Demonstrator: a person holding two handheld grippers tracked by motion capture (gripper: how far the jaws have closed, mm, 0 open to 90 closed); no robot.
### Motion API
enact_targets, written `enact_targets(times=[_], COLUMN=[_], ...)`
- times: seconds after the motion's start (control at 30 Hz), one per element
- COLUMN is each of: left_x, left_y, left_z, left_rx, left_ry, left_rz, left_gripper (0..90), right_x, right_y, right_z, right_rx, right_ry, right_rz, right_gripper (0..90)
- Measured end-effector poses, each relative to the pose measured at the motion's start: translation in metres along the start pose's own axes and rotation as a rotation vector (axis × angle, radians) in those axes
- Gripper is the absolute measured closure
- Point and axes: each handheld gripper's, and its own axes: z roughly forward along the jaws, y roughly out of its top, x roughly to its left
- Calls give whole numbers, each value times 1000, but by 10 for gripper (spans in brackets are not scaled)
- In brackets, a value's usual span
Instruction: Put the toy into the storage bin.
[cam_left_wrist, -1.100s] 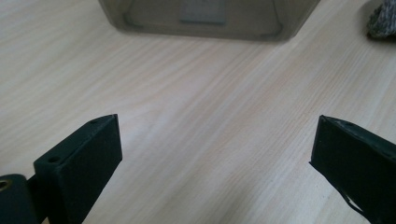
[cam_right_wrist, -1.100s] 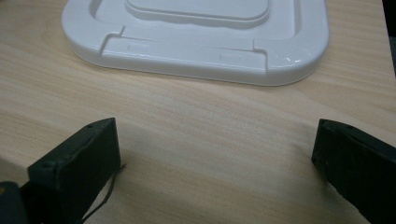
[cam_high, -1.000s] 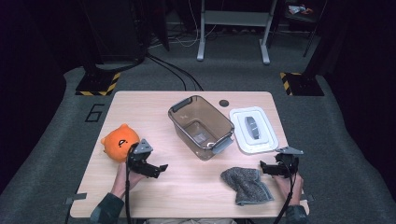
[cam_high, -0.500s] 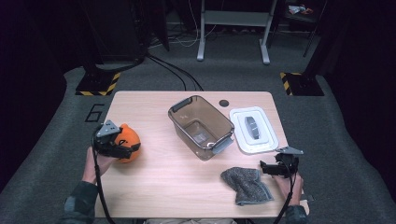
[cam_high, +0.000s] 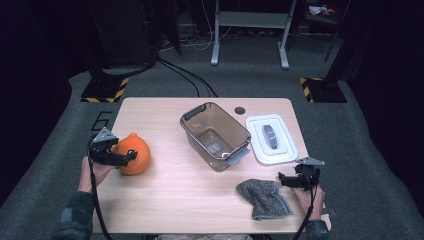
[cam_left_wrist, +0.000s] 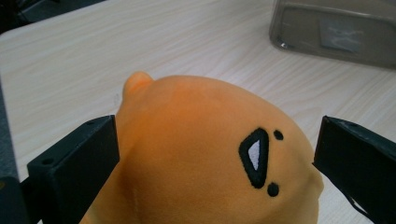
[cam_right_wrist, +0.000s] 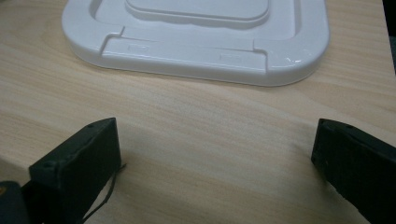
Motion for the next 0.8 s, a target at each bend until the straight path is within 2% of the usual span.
enact_targets(times=[0.03, 0.1, 0.13, 0.23, 0.27, 0.5, 0.57, 0.6, 0.63, 0.77, 0.8], left_x=[1, 2, 4, 7, 7, 1, -2, -3, -4, -6, -7], left_y=[-2, -6, -8, -10, -11, -18, -19, -19, -18, -18, -18], left_z=[2, 7, 8, 12, 13, 26, 27, 28, 27, 27, 26], left_rx=[20, 21, 22, 16, 36, 49, 50, 42, 59, 58, 56], left_ry=[3, 0, -11, -15, -19, -19, -2, 2, 5, 28, 31], left_rz=[1, -4, -31, -62, -58, -61, -68, -59, -44, -58, -65], left_gripper=[0, 0, 0, 0, 0, 12, 64, 64, 87, 263, 263], right_x=[0, 0, 0, 0, 0, 0, 0, 0, 1, 1, 1], right_y=[0, 0, 0, 0, 0, 0, 0, 0, 0, 0, 0], right_z=[0, 0, 0, 0, 0, 0, 0, 0, 0, 0, 0], right_rx=[0, 0, 0, 0, 0, 0, 0, 0, -2, -2, -2], right_ry=[0, 0, 0, -1, -1, -2, -2, -2, -1, -2, -2], right_rz=[0, 0, 0, 0, 0, 2, 1, 1, 8, 8, 8], right_gripper=[4, 3, 3, 4, 3, 4, 3, 3, 4, 4, 4])
